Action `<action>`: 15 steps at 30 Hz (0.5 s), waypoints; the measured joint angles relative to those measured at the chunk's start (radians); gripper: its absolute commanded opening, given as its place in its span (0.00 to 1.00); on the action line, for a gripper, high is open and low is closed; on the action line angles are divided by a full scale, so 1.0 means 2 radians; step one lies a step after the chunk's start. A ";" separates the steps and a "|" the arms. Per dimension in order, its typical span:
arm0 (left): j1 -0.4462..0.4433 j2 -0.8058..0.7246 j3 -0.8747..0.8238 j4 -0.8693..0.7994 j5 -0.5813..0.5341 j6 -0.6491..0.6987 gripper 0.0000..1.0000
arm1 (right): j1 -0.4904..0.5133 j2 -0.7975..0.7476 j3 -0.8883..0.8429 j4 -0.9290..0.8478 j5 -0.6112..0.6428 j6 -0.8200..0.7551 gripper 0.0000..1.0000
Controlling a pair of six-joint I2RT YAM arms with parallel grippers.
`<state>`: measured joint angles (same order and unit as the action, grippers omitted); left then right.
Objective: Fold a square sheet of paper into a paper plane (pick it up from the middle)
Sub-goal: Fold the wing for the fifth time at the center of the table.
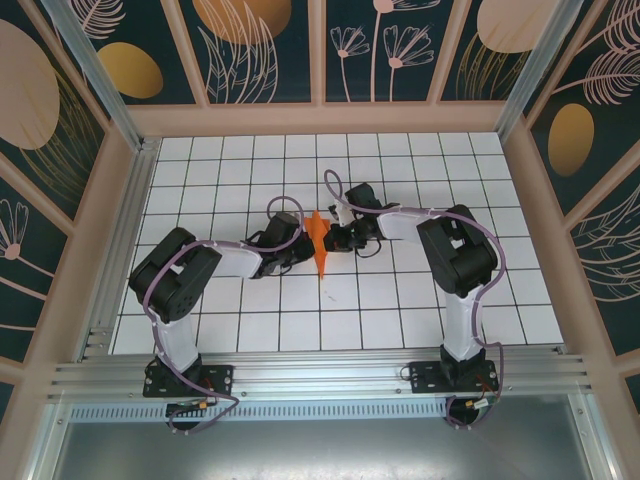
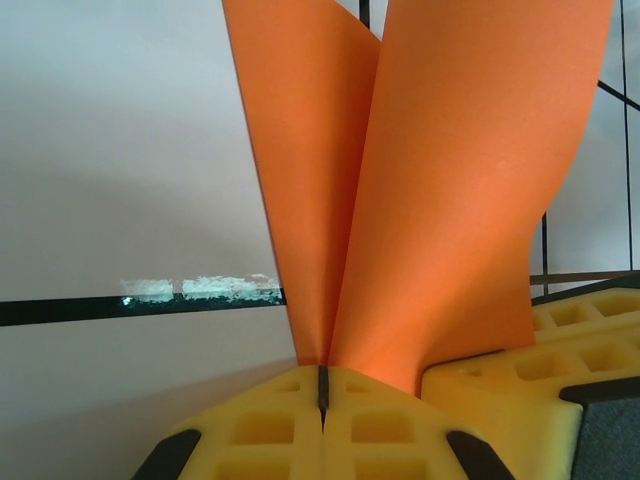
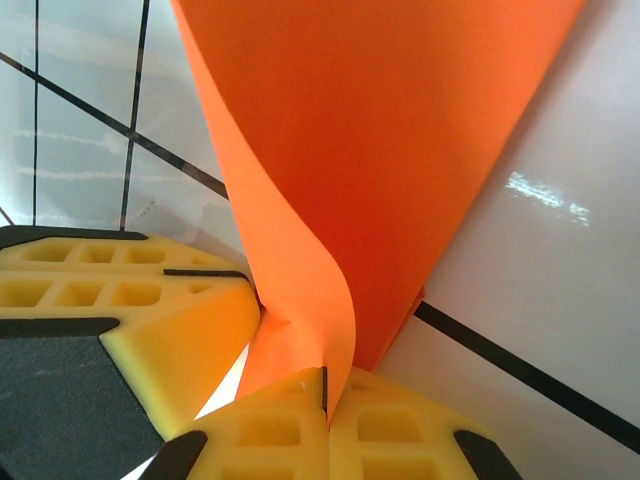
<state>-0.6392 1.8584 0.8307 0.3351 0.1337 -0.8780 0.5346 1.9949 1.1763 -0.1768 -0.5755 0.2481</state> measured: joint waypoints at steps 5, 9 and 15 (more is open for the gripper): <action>0.000 -0.026 -0.010 -0.007 0.014 -0.002 0.09 | 0.000 0.000 0.000 0.000 0.000 0.000 0.05; 0.000 -0.065 -0.050 0.026 0.046 -0.026 0.19 | 0.002 -0.002 -0.001 0.000 0.000 0.006 0.05; -0.001 -0.084 -0.108 0.062 0.084 -0.063 0.25 | 0.017 -0.014 -0.007 0.001 0.000 0.014 0.05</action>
<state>-0.6407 1.6913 0.6155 0.4591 0.3027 -1.0039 0.5678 1.9675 1.1622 -0.1753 -0.5755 0.2771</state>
